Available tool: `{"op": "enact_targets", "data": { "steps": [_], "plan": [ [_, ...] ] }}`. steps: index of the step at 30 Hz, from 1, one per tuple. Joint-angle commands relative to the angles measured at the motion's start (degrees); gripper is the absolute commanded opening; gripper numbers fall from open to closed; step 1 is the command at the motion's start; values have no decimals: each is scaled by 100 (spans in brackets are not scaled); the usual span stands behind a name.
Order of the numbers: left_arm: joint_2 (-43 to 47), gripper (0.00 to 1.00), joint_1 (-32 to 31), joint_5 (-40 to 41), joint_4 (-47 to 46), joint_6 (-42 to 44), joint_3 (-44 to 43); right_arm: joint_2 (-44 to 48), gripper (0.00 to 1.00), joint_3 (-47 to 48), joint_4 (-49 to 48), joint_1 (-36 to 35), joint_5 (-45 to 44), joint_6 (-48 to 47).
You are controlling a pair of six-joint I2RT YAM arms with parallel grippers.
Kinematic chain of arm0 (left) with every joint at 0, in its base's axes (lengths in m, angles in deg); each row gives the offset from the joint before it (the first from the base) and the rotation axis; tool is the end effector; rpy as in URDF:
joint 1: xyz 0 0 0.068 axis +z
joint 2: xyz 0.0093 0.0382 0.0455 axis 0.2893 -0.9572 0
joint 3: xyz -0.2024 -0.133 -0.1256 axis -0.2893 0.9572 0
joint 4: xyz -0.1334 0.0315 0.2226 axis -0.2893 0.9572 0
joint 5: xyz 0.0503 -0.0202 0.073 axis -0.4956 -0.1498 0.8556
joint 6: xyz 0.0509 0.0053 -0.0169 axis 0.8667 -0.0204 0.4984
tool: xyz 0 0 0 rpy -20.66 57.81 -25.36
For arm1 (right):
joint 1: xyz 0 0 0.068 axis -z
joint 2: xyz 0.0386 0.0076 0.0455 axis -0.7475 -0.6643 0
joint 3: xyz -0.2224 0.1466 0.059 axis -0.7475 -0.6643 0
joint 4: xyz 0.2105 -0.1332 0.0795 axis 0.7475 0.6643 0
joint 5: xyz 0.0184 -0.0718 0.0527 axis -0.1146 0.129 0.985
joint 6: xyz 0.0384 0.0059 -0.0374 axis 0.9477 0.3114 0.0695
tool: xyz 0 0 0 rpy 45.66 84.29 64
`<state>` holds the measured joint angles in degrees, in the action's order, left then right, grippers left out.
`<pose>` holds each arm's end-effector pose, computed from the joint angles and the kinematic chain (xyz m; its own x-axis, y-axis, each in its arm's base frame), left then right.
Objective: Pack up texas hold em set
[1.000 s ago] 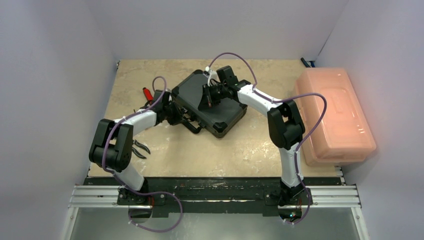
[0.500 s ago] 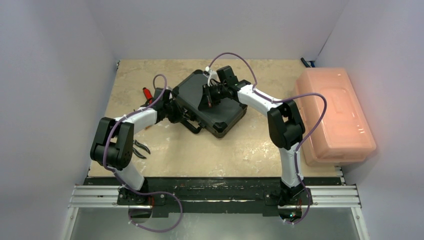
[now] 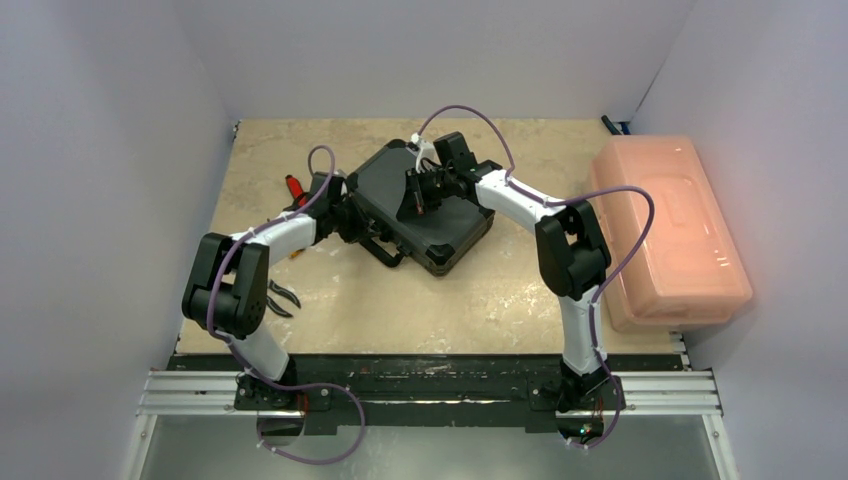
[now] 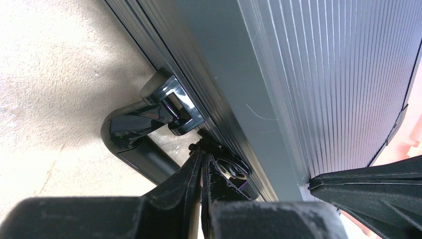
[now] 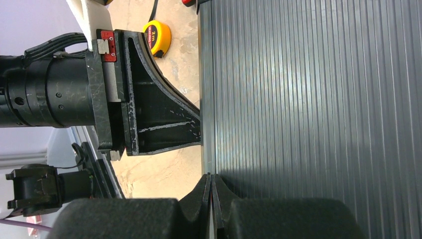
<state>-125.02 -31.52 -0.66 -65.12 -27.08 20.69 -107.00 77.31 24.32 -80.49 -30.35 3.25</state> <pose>0.3303 -0.0971 0.1766 -0.7999 -0.5376 -0.2669 -0.2769 0.7250 -0.6306 0.3894 0.2691 0.2213 -0.7880 -0.2238 -0.5736 -0.5884 0.5479 0.5946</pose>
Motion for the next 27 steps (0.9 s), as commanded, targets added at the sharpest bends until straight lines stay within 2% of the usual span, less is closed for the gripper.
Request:
{"op": "enact_targets", "data": {
  "steps": [1, 27],
  "plan": [
    [-35, 3, -33, -72, -87, -25, -226, -260, 7, -377, 923, -73, -496, -291],
    [3, 2, -232, 117, 27, 22, -146, -234, 6, -395, 921, -69, -487, -291]
  ]
}}
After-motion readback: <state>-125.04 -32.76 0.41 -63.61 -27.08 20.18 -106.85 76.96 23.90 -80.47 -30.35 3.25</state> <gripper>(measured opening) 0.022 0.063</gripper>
